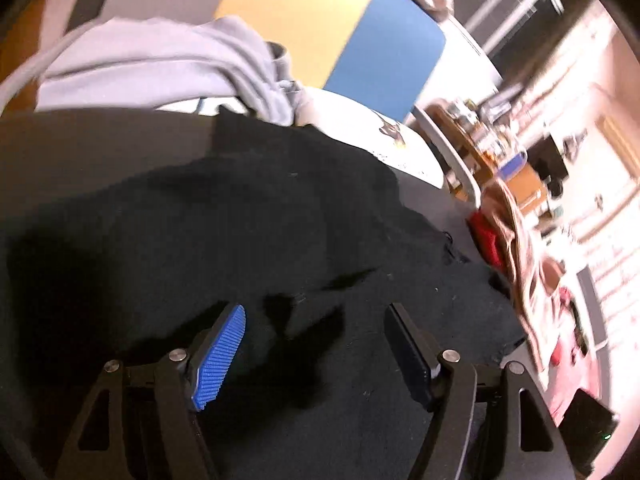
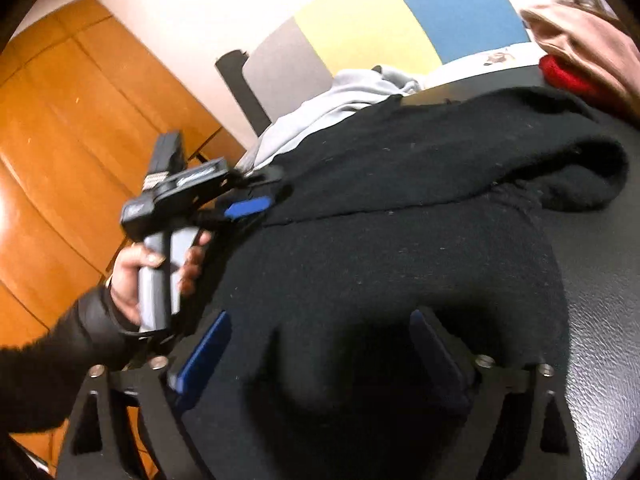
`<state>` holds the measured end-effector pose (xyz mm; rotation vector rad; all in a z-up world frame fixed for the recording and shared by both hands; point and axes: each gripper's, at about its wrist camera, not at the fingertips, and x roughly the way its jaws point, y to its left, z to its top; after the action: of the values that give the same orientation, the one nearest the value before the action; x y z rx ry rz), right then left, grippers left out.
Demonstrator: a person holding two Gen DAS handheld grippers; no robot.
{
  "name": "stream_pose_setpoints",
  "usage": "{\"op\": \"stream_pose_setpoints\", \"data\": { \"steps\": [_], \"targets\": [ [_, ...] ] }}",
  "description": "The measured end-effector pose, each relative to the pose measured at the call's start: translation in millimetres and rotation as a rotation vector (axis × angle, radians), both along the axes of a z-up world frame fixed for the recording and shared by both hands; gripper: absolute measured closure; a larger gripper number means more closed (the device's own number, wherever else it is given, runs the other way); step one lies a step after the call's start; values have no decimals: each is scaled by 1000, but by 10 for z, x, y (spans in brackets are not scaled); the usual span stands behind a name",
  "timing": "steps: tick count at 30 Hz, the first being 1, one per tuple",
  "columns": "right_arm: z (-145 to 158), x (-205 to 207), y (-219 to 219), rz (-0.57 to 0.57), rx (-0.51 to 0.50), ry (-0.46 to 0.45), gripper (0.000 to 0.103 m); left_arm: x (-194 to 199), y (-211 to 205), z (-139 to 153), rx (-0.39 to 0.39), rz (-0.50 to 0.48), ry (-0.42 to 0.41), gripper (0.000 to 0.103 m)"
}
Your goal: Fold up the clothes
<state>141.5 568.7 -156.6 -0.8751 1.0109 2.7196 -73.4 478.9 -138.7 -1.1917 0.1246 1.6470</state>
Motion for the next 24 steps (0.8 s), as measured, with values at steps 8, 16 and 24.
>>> {"op": "stream_pose_setpoints", "data": {
  "steps": [8,16,24],
  "targets": [
    [65,97,22,25,-5,26,0,245,162,628,134,-143,-99,98],
    [41,114,42,26,-18,41,0,134,-231,2162,487,-147,-129,98],
    [109,104,103,7,-57,-9,2,-238,-719,2327,398,36,-35,98]
  ]
}}
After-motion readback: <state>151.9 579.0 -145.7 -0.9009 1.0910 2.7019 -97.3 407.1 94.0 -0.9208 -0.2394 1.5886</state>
